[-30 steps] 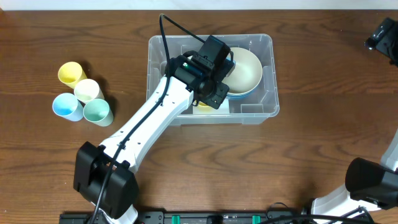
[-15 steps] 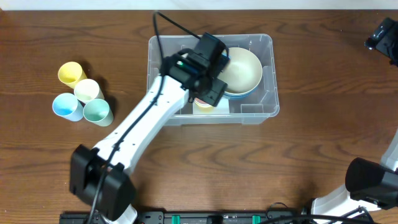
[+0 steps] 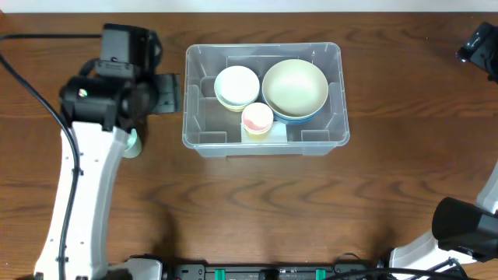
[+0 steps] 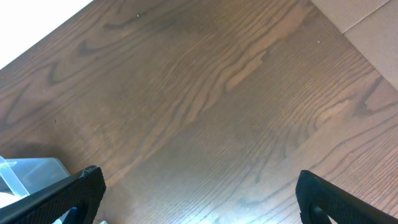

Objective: Pack container
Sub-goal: 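Release the pink cup and move left gripper back to the cups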

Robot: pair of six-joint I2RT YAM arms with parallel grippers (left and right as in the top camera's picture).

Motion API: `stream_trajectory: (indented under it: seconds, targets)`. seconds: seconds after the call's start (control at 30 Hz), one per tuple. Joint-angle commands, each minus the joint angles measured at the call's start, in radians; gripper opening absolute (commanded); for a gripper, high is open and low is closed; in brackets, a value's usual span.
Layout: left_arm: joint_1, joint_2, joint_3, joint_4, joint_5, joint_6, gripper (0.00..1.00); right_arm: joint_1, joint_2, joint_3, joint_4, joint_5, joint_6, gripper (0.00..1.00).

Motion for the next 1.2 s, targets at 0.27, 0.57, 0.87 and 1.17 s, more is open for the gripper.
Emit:
stream_trajectory:
  seconds: [0.27, 0.57, 0.87, 1.17]
  targets:
    - [0.163, 0.205, -0.146, -0.068, -0.011, -0.148, 0.7, -0.004, -0.02, 0.011, -0.001, 0.006, 0.013, 0.99]
    - [0.164, 0.348, -0.153, -0.034, -0.016, -0.146, 0.7, -0.004, -0.02, 0.011, -0.001, 0.006, 0.013, 0.99]
    - [0.166, 0.376, -0.153, -0.013, -0.134, -0.132, 0.7, -0.004, -0.02, 0.011, -0.001, 0.006, 0.013, 0.99]
    - [0.166, 0.395, -0.164, 0.032, -0.133, -0.079, 0.69, -0.004, -0.02, 0.011, -0.001, 0.006, 0.013, 0.99]
